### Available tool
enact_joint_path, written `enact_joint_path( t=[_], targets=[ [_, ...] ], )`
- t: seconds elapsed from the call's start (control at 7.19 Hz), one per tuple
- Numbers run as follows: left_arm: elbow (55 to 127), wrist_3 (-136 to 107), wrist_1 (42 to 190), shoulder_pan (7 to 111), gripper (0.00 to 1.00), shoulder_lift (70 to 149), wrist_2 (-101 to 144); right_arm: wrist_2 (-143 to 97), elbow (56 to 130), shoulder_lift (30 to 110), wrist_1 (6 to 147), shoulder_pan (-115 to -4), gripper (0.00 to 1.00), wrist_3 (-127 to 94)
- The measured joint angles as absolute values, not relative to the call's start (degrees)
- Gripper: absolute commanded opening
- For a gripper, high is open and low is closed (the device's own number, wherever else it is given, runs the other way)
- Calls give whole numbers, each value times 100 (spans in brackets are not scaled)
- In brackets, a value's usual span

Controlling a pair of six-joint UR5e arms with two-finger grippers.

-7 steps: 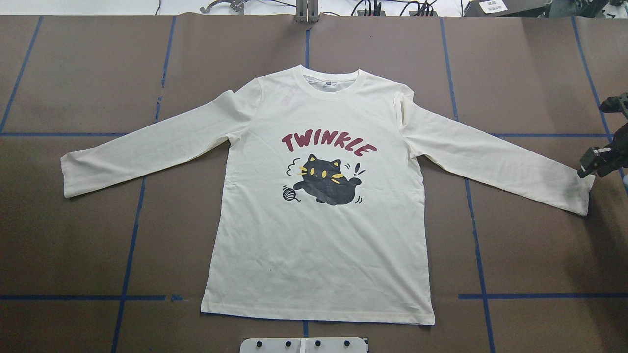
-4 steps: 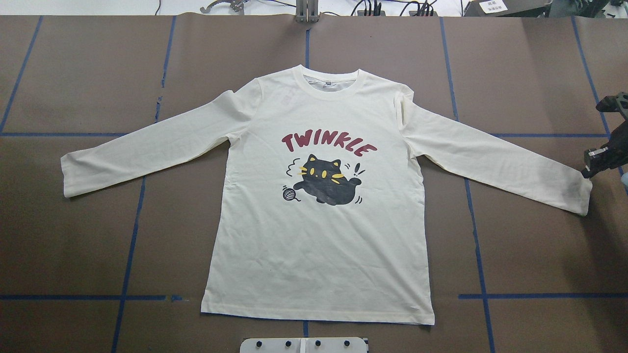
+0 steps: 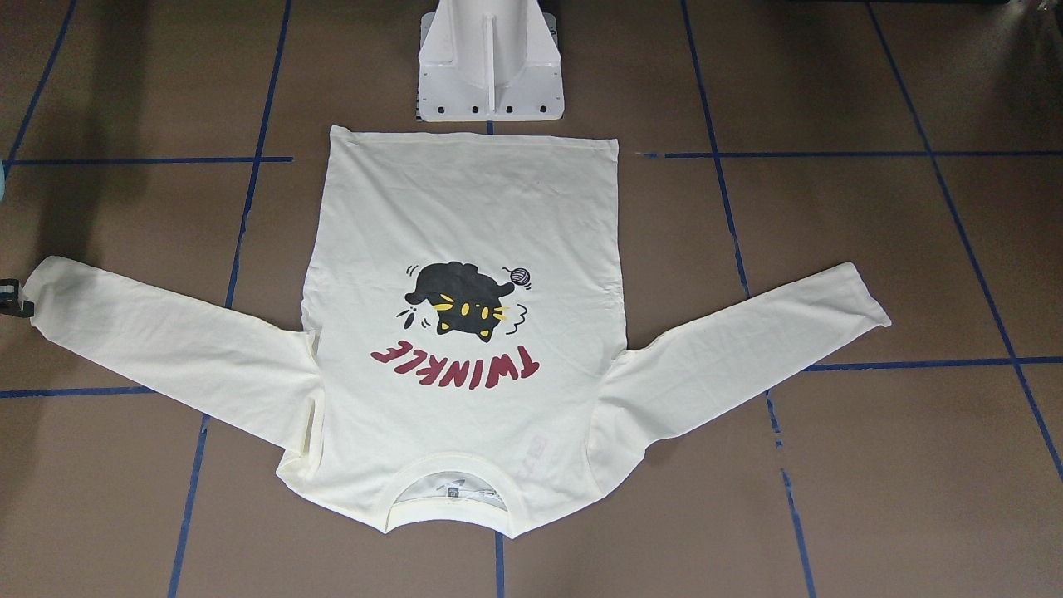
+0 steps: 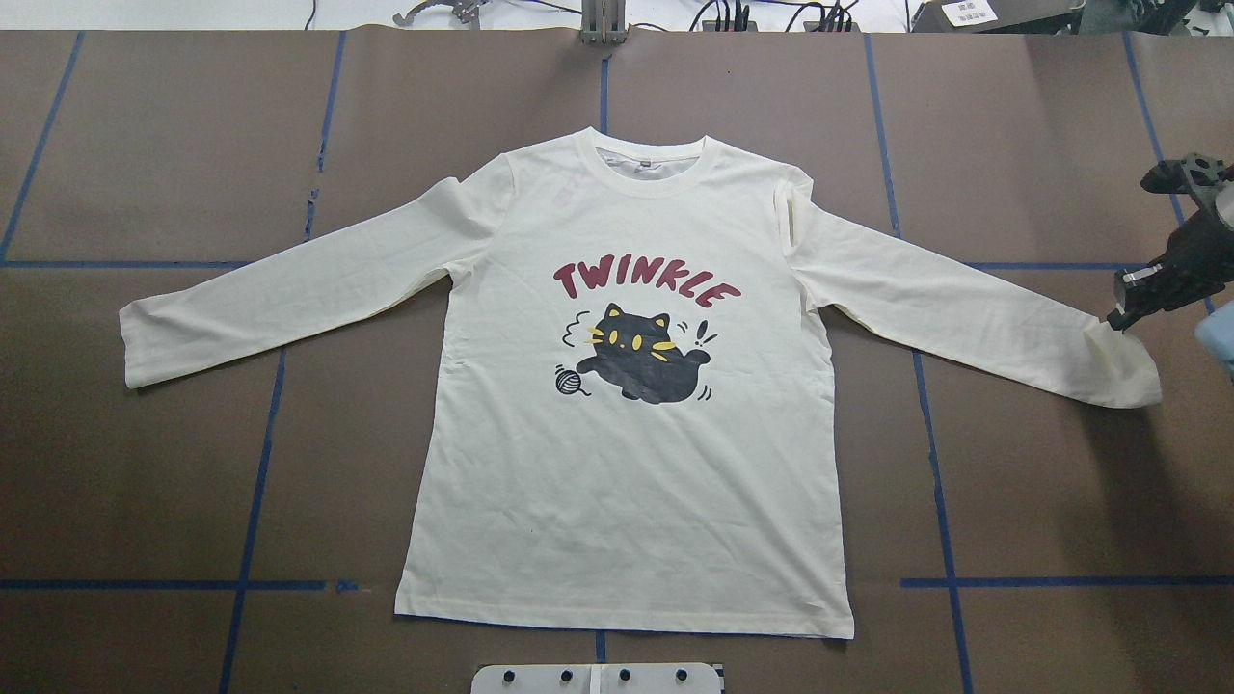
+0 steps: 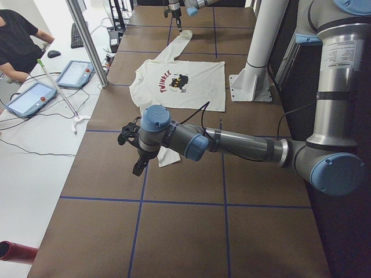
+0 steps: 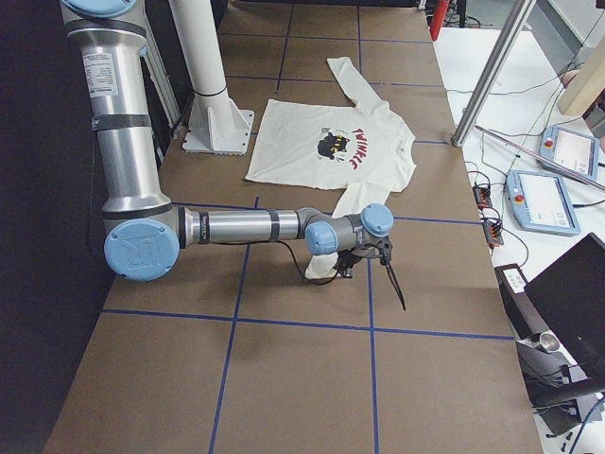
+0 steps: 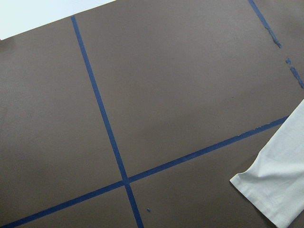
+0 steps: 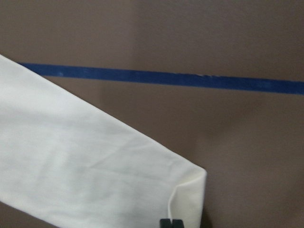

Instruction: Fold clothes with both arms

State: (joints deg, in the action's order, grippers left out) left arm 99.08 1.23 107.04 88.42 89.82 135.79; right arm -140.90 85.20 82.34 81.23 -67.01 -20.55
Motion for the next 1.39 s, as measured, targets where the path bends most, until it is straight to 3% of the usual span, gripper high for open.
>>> enact_joint_path(
  t=[0.42, 0.83, 1.11, 1.39],
  targets=[
    [9861, 131, 10695, 8842, 100, 8980, 13585, -14040, 9245, 7805, 8372, -6387, 0, -3024],
    [9846, 132, 10680, 8845, 100, 8906, 13743, -13338, 9425, 6664, 8352, -5518, 0, -4794],
    [9817, 132, 10692, 8843, 100, 8852, 13777, -12476, 9087, 5595, 8329, -4771, 0, -5952],
    [9809, 132, 10696, 8842, 100, 8843, 13781, -11578, 8195, 4313, 8199, -4065, 0, -6929]
  ],
)
